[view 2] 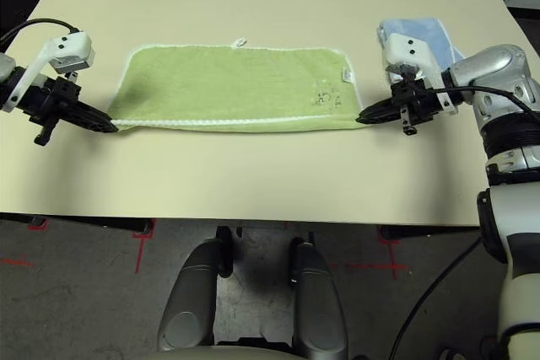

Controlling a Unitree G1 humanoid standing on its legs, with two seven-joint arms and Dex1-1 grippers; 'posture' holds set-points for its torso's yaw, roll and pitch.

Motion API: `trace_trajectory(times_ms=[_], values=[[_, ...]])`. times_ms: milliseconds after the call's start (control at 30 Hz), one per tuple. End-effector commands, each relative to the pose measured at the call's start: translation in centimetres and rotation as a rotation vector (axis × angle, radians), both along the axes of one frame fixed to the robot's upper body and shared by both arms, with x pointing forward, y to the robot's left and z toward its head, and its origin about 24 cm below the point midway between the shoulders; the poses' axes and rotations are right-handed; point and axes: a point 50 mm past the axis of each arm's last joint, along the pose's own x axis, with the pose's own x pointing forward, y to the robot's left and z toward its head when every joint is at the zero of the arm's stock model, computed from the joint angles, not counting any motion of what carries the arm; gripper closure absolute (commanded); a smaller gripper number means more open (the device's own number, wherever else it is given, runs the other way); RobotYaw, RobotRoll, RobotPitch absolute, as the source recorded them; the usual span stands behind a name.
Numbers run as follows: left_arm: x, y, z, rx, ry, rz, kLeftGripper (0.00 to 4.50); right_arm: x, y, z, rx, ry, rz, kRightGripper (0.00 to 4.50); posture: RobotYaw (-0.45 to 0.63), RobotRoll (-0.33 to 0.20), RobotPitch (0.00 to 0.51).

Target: Fold the towel and set it aside.

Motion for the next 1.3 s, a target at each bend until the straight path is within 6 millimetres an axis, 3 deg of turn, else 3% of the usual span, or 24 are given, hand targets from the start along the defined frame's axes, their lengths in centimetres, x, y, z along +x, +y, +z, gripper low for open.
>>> trace_trajectory(times_ms=[33,267,700,1067,1300], values=[[-0.1,0.7,1.0,0.023,-0.018,0.018,4.47,-0.9,-0.5,-0.2,-0.018,0.060,-0.003,4.50,0.04,0.000,0.292],[-0.8,0.8,1.2,0.058,0.000,-0.015,4.47,-2.1,-1.0,-0.7,-0.050,0.121,0.013,4.50,0.04,0.000,0.287],[-3.9,-0.5,0.6,-0.027,0.153,-0.056,4.47,-1.0,-1.9,-0.6,-0.147,0.051,0.003,4.50,0.05,0.000,0.281],[-1.8,1.5,-0.9,0.024,0.099,-0.011,4.47,-1.0,-1.5,-0.1,-0.103,0.057,0.008,4.50,0.05,0.000,0.279],[0.2,1.5,0.7,0.056,-0.006,0.014,4.47,-0.1,-2.0,1.6,-0.089,-0.055,-0.036,4.50,0.03,0.000,0.281]])
